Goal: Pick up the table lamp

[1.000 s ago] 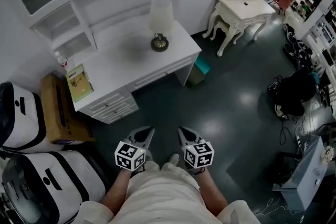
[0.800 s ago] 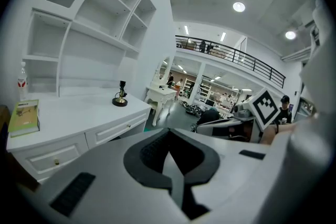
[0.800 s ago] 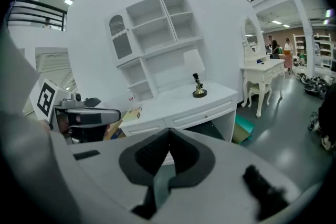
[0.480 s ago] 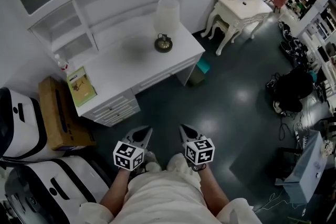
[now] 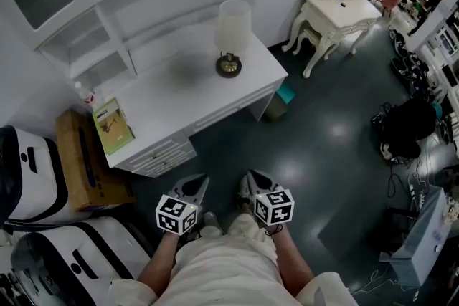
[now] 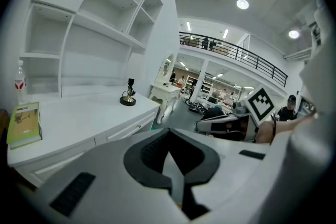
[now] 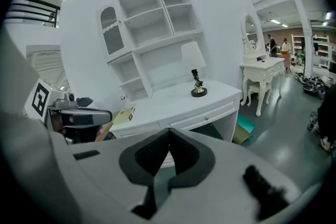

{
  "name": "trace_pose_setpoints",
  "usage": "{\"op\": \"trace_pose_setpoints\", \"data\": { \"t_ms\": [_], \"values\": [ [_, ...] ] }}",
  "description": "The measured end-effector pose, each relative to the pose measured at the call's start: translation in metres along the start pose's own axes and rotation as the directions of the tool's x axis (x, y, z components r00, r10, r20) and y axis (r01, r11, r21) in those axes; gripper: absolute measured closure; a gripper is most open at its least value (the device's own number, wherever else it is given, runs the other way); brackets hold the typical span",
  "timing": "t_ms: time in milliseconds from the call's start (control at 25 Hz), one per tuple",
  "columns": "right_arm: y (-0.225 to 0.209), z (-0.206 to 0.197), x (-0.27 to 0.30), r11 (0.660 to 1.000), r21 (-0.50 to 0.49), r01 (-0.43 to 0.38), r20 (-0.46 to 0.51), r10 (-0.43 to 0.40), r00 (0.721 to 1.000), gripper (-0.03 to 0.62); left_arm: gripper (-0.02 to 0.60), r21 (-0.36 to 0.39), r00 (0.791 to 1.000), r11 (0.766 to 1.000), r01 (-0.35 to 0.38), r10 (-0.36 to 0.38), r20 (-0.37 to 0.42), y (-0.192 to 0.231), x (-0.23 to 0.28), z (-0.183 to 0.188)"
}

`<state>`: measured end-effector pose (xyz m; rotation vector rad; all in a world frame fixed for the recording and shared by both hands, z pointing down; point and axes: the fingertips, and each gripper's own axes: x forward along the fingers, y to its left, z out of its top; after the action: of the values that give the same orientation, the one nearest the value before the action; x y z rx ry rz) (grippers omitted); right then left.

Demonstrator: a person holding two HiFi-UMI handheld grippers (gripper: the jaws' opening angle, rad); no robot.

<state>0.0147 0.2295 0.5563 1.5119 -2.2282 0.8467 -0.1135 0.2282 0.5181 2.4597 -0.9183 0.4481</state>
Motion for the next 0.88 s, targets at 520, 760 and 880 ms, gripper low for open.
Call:
{"op": "trace_pose_setpoints", "data": {
  "t_ms": [520,760,880],
  "values": [
    [-0.096,0.096,0.071,0.995,-0.041,-0.094,-0.016,0.094,0.995,0.582,0.572,-0.040,0.993,0.993,-0.114,0.115,0.036,0.034,0.099,0.084],
    [-0.131,0.126,0.094,0.989,-0.056,-0.137,-0.024,0.136,0.990,0.582,0.572,-0.060,0.987,0.986,-0.156,0.158,0.036,0.034,0.141,0.104],
    [-0.142,0.137,0.102,0.985,-0.066,-0.159,-0.031,0.157,0.987,0.582,0.572,-0.063,0.984,0.983,-0.174,0.177,0.039,0.035,0.156,0.113]
  ]
}}
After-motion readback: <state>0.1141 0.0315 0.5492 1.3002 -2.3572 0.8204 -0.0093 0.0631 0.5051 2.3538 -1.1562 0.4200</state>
